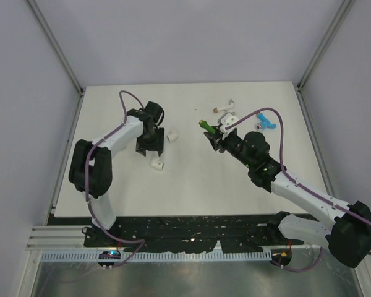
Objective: Install the water faucets
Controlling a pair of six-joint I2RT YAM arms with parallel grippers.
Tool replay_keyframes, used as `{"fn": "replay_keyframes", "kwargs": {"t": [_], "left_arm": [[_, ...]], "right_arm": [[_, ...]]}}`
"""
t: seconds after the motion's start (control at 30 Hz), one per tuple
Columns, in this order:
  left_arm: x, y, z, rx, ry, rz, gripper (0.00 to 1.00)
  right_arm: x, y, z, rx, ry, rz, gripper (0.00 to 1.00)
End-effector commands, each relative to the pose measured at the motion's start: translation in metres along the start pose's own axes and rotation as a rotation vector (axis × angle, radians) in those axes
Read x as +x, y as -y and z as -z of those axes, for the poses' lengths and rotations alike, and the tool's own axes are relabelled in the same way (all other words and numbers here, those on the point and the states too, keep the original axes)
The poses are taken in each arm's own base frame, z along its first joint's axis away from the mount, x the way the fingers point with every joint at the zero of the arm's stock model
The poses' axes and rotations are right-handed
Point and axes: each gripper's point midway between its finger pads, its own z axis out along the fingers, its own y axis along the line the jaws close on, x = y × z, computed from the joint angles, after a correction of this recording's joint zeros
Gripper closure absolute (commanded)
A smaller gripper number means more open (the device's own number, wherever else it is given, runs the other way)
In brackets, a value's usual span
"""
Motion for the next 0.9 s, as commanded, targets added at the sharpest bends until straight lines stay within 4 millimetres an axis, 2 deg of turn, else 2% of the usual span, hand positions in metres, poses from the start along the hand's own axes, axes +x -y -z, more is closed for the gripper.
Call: {"fn": "replay_keyframes", "kwargs": {"t": [0.0, 0.37, 0.6, 0.87], "left_arm": [[-0.003, 0.003, 0.001, 0.005, -0.047, -0.052, 0.38], [0.002, 0.011, -0.032, 0.017, -0.111, -0.043, 0.42], [0.014, 0.009, -0.048, 0.005, -0.155, -0.027, 0.45], [0.028, 0.015, -0.054, 0.052, -0.183, -0.003, 0.55]], "right_arm": [[-0.028, 0.003, -0.001, 0.006, 0.089, -0.001, 0.95], [-0.026, 0.002, -0.002, 0.002, 0.086, -0.004, 0.95], [-0.026, 0.002, -0.003, 0.001, 0.090, -0.007, 0.95], [-0.025, 0.002, -0.003, 0.003, 0.088, -0.004, 0.95]]}}
